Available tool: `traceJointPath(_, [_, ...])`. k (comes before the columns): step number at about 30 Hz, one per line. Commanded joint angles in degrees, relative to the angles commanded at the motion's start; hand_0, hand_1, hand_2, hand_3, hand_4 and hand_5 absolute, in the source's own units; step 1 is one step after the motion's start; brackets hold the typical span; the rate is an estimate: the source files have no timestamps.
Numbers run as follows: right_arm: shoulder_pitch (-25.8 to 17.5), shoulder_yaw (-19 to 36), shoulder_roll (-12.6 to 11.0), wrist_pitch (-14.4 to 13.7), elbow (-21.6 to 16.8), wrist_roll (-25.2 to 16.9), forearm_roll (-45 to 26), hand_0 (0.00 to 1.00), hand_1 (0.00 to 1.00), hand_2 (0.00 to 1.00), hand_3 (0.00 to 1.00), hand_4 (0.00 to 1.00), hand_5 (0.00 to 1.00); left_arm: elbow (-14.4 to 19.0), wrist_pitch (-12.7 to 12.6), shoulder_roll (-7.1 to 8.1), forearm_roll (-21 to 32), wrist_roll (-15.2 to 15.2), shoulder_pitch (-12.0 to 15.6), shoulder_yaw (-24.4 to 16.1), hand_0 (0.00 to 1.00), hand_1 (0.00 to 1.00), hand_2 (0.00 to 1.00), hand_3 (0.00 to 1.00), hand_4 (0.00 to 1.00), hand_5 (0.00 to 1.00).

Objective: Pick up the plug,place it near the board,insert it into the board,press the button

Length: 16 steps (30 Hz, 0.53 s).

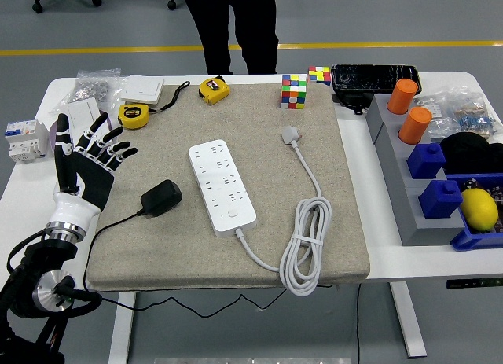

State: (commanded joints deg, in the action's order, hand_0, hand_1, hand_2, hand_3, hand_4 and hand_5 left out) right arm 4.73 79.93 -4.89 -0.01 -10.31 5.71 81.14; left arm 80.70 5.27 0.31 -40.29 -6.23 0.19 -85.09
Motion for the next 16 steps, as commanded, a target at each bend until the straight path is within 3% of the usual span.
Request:
traceJointPath(1, [0.0,0.0,0.0,0.0,0.0,0.0,0.0,0.867,0.723,0.715,0.702,0.998,0.666,-0.1,0.1,-0.04,0.0,0.0,0.0,0.0,0.998,0.722,0.522,0.495,0.998,0.87])
traceJointPath(2, [0.0,0.0,0.0,0.0,0.0,0.0,0.0,0.869,0.723,0.717,0.703,0.998,0.667,-0.1,0.1,-0.07,0.0,0.0,0.1,0.0,0.998,0.998,0.998,0.803,0.998,0.875])
traceJointPath(8, [0.2,0.0,0.0,0.0,0.0,-0.1,0.0,0.869,0.723,0.717,0.703,0.998,0.667,-0.5,-0.9,-0.08,-0.1,0.3,0.0,0.1,0.998,0.998,0.998,0.803,0.998,0.875])
traceJointPath(9, [0.2,0.0,0.0,0.0,0.0,-0.1,0.0,0.867,0.723,0.717,0.703,0.998,0.666,-0.5,-1.3,-0.09,-0.4,0.3,0.0,0.1,0.357,0.574,0.915,0.966,0.998,0.879])
traceJointPath(16, [0.1,0.0,0.0,0.0,0.0,-0.1,-0.1,0.867,0.723,0.717,0.703,0.998,0.666,-0.3,-2.3,-0.07,-3.6,-0.3,0.0,-0.5,0.357,0.574,0.915,0.966,0.998,0.879])
